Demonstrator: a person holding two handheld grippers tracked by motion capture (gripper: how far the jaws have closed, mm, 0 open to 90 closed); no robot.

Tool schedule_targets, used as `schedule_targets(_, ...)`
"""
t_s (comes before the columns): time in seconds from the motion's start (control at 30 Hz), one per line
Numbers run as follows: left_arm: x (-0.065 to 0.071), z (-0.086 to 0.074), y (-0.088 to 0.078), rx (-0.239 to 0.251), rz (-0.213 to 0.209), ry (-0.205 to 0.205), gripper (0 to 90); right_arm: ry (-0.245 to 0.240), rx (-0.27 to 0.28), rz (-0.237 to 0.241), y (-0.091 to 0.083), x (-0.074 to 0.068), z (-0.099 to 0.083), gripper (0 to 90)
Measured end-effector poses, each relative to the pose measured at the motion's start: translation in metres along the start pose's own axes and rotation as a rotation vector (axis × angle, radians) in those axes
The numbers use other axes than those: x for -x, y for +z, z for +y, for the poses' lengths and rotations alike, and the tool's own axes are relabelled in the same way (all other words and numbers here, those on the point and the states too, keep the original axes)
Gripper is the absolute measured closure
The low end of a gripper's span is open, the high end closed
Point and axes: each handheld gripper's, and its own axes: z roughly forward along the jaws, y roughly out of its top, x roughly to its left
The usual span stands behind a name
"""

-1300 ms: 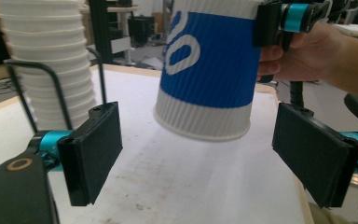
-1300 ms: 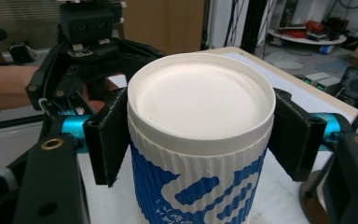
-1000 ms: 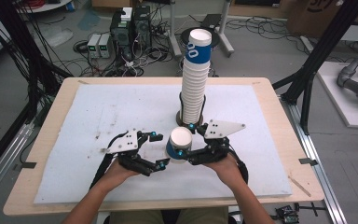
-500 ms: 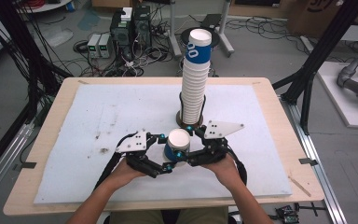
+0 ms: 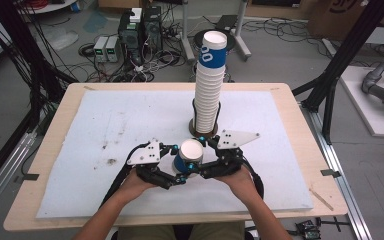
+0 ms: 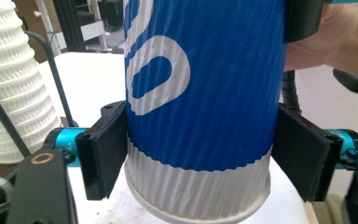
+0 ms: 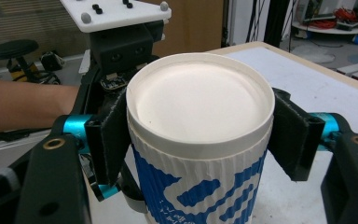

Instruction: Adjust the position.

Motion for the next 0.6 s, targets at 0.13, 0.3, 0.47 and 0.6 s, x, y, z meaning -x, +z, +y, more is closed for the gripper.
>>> schedule_targets(0.13,-0.001,0.000,-0.002,-0.003,0.002,-0.019,25.3,0.033,0.001,-0.023,0.002,0.000,-0.002,14.6)
schedule_targets(0.3,-0.006,0.002,-0.009,-0.056,0.002,-0.038,25.8,0.093,0.001,-0.043,-0.004,0.005,-0.001,14.6)
schedule_targets(0.47,-0.011,0.012,-0.015,-0.131,0.002,-0.045,25.9,0.065,0.006,-0.031,-0.016,0.008,0.002,14.6)
schedule_targets(0.6,-0.017,0.023,-0.019,-0.208,-0.008,-0.041,25.9,0.065,-0.013,-0.017,-0.023,0.013,0.001,14.6)
